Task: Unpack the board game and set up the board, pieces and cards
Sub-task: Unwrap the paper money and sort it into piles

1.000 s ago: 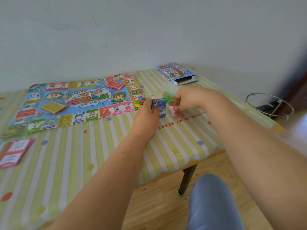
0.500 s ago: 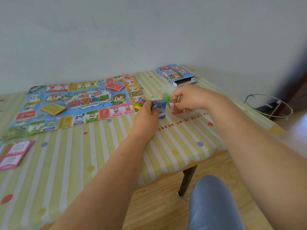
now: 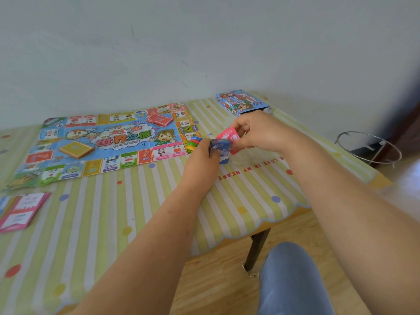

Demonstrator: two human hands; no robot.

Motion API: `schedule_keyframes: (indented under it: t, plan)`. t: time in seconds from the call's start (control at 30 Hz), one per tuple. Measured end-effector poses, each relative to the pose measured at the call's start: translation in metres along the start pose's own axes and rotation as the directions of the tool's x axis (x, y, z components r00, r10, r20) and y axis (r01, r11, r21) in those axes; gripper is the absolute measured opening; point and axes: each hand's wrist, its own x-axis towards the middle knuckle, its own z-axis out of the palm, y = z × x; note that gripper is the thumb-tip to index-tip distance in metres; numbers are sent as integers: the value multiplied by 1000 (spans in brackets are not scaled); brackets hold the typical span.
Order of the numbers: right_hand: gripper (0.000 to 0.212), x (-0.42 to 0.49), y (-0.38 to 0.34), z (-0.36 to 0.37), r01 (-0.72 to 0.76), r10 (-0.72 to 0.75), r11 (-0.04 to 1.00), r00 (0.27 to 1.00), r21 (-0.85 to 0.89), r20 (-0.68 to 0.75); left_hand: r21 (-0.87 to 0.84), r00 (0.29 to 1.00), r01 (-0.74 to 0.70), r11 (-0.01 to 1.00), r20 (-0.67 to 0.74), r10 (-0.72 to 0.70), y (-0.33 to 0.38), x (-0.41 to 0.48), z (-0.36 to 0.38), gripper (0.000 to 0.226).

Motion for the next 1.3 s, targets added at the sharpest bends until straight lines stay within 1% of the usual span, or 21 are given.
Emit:
schedule_keyframes:
  t: [0.2, 0.33, 0.43, 0.63, 0.73, 0.9, 1.03, 1.13, 1.3]
  plan:
    - [30, -1, -3, 1, 77, -73, 994, 996, 76, -50, -37, 1000, 5, 999, -16, -6, 0, 0, -1, 17]
    - [30, 0, -2, 1, 87, -85, 991, 996, 98, -20, -109, 1000, -9, 994, -13, 8, -2, 1, -4, 28]
    - [32, 1, -1, 3, 88, -87, 987, 996, 133, -8, -129, 1000, -6, 992, -14, 4, -2, 2, -9, 36]
    - [37, 2, -2, 9, 69, -69, 987, 998, 147, -1, -149, 1000, 9, 989, 0, -9, -2, 0, -14, 26]
    - [37, 3, -4, 7, 60, -60, 990, 998, 124, -7, -151, 1000, 20, 988, -5, -21, -1, -1, -14, 22]
    - [23, 1, -12, 1, 64, -65, 993, 998, 100, 4, -163, 999, 32, 986, -18, -36, 0, -1, -15, 19]
    - [6, 3, -17, 0, 58, -54, 997, 996, 58, -75, -165, 999, 43, 985, -8, -45, -1, -3, -15, 20]
    - [10, 5, -21, 3, 68, -64, 997, 991, 33, -115, -177, 999, 35, 984, -11, -38, -1, -5, -17, 21]
    - [8, 8, -22, 13, 63, -51, 995, 989, 83, -140, -193, 999, 29, 981, -35, -36, -3, -6, -21, 23]
